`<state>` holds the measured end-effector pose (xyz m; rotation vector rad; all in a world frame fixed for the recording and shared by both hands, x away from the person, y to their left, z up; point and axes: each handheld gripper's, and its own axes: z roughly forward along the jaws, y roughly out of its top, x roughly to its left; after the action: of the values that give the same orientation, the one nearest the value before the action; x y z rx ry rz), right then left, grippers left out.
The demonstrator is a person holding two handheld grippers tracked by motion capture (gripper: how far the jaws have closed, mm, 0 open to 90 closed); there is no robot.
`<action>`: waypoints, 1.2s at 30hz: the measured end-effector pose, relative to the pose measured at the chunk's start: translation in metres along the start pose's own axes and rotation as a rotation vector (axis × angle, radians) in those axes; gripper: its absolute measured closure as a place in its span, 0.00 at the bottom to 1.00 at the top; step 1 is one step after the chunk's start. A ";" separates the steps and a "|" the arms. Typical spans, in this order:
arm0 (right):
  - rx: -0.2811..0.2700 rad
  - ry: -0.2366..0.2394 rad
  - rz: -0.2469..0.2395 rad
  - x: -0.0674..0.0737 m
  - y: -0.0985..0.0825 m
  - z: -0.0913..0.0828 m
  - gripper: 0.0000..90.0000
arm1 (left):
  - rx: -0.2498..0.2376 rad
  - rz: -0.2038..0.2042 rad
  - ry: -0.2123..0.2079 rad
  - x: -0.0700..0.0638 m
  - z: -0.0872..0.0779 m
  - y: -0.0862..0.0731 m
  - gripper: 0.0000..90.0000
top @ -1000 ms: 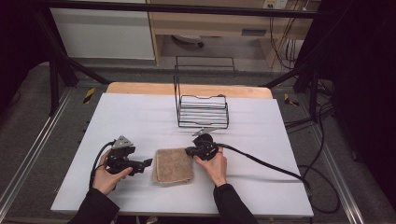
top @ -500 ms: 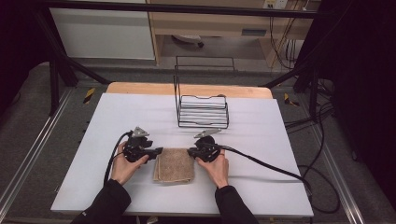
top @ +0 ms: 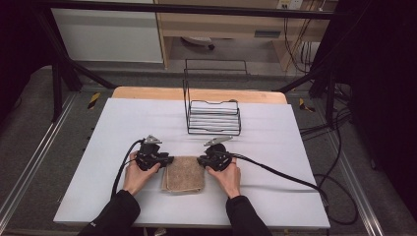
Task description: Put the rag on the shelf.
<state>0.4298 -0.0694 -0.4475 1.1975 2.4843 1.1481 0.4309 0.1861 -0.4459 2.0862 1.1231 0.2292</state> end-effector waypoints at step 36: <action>-0.052 0.066 0.040 0.001 0.008 -0.014 0.95 | -0.064 0.019 -0.030 -0.009 -0.019 0.007 0.93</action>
<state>0.4277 -0.0735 -0.4316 1.2199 2.4718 1.2747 0.4213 0.1868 -0.4265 2.0376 1.0656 0.2396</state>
